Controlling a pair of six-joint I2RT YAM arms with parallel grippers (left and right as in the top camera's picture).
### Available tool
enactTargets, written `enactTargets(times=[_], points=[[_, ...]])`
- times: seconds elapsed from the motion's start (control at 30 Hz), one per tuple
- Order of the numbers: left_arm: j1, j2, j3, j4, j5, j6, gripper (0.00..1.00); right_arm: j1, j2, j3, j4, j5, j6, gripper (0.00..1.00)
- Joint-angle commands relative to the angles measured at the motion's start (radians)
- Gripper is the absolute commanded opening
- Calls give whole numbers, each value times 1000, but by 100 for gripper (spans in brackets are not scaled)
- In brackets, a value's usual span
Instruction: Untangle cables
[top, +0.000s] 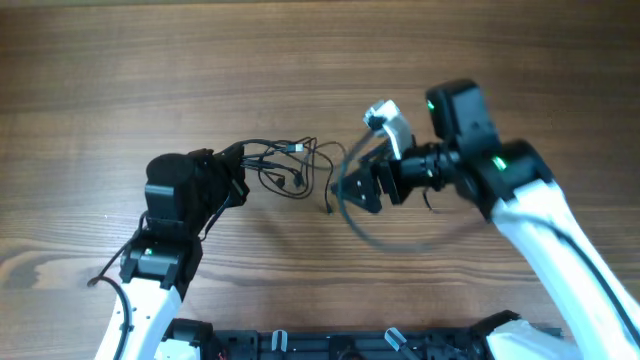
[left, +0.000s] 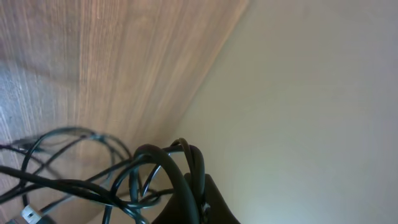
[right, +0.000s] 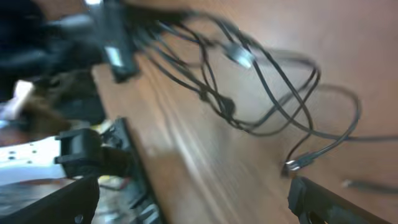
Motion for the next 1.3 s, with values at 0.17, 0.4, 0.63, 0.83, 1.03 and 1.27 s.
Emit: enactTargets(times=[0.17,0.4,0.63,0.83,1.03,1.27], points=[[3,13,12,69,22,-157,4,330,-51,3,93,444,202,100],[3,-20,13,206,10,-157,4,320,39,3,24,492,1345,100],[3,-24,13,265,9,-157,4,320,156,3,60,443,1728,100],[3,-24,13,271,10,-157,4,323,326,3,246,403,1765,100],[-26,-24,13,279,17,-157,4,332,485,3,687,442,1987,100],[-37,-24,13,404,-40,-157,4,392,648,3,919,321,1932,67]])
